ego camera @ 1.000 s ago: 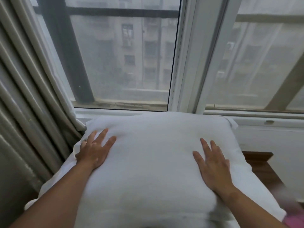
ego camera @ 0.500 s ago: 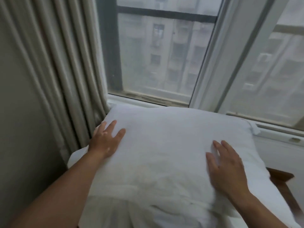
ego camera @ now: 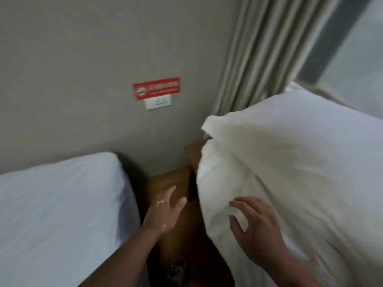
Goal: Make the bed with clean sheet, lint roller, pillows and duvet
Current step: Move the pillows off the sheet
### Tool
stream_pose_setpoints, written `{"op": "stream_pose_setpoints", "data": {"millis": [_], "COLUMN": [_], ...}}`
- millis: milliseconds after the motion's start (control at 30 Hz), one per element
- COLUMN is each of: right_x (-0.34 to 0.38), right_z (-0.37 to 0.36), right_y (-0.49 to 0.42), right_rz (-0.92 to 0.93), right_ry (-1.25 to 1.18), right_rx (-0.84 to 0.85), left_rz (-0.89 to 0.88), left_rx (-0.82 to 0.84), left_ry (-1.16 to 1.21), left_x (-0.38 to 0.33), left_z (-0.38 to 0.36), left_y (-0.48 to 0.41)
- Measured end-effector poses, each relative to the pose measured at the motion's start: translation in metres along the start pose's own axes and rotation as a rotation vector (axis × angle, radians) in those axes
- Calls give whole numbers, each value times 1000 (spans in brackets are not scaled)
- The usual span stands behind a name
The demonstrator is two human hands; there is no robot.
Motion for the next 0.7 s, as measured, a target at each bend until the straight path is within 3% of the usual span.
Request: {"op": "stream_pose_setpoints", "data": {"millis": [200,333,700], "right_x": [38,86,275], "right_z": [-145,-219,-353], "right_y": [26,39,53], "right_rz": [29,114,534], "right_ry": [-25,4,160], "right_rx": [589,868,1149], "left_rz": [402,645,967], "left_rx": [-83,-141,-318], "left_ry": [124,219,557], "left_x": [162,256,404], "left_z": [5,-2,-5], "left_y": [126,195,297]}}
Point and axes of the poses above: each hand's wrist, its own y-axis away from the middle knuckle, its own z-axis out of the back of the hand, x = y × z, the point moved 10 cm from there along -y, towards the middle knuckle, and after that the axes turned 3 degrees about -y, right-handed, at the moved point
